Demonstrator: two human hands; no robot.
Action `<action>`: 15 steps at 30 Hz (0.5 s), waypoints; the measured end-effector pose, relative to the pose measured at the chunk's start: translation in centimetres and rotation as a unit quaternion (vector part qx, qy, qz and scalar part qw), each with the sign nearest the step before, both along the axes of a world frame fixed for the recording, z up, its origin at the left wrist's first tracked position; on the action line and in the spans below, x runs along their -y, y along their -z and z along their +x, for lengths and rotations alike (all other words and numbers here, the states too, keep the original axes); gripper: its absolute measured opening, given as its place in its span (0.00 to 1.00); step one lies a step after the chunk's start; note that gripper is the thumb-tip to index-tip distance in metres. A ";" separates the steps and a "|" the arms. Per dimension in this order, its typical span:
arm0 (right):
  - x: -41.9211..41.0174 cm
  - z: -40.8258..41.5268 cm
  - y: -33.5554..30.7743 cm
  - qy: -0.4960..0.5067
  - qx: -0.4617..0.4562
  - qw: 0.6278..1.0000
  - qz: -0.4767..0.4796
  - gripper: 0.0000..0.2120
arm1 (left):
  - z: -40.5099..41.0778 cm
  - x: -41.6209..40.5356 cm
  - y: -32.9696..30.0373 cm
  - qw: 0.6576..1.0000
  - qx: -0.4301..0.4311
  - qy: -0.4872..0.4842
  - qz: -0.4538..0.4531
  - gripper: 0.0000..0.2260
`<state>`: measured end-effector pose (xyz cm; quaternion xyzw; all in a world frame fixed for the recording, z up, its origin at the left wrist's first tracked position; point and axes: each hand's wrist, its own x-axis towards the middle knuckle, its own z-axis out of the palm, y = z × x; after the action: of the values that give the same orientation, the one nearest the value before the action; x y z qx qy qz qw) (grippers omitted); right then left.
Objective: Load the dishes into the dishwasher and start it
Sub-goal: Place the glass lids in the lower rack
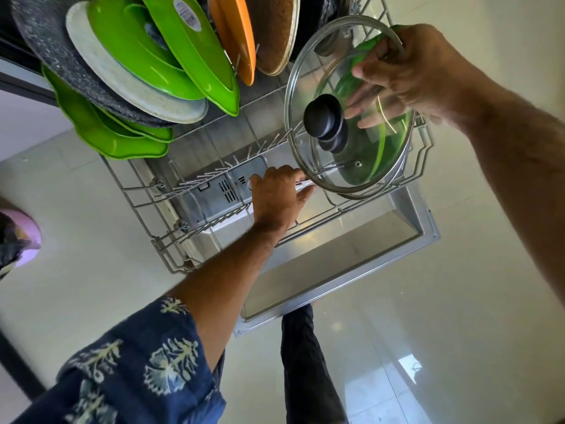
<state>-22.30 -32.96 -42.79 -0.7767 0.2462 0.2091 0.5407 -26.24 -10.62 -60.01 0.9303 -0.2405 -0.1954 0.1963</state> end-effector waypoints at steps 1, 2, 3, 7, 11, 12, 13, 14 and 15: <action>0.1 0.1 -0.1 -0.007 -0.003 1.000 -0.004 0.10 | 0.0 0.0 0.0 1.000 0.017 0.012 0.003 0.14; 0.2 0.2 -0.3 -0.012 -0.004 1.000 -0.006 0.09 | 0.1 0.0 0.0 0.999 0.029 0.018 0.000 0.14; 0.3 0.3 -0.5 -0.019 -0.003 1.000 -0.009 0.09 | 0.3 0.1 0.0 0.999 0.034 0.023 -0.009 0.12; 0.1 1.1 -0.5 -0.038 -0.002 0.999 -0.026 0.11 | 1.3 0.2 0.3 0.997 0.005 0.056 -0.051 0.08; -0.9 1.4 0.0 -0.002 -0.007 1.000 -0.015 0.11 | 1.4 0.1 -0.5 0.994 -0.059 0.035 -0.089 0.08; -1.0 1.4 0.0 0.008 -0.011 1.000 -0.014 0.11 | 1.3 0.2 -0.6 0.993 -0.065 0.030 -0.093 0.08; -1.2 1.4 0.0 0.013 -0.016 1.000 -0.013 0.11 | 1.2 0.2 -0.6 0.993 -0.070 0.025 -0.094 0.09; -1.3 1.4 0.0 0.014 -0.021 1.000 -0.015 0.11 | 1.2 0.3 -0.6 0.992 -0.078 0.022 -0.094 0.09; -1.4 1.3 0.1 0.016 -0.024 0.999 -0.016 0.11 | 1.2 0.4 -0.6 0.991 -0.088 0.019 -0.097 0.10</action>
<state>-20.95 -31.54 -42.85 -0.7760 0.2751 0.2153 0.5251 -25.03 -10.99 -59.42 0.8812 -0.2574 -0.2559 0.3028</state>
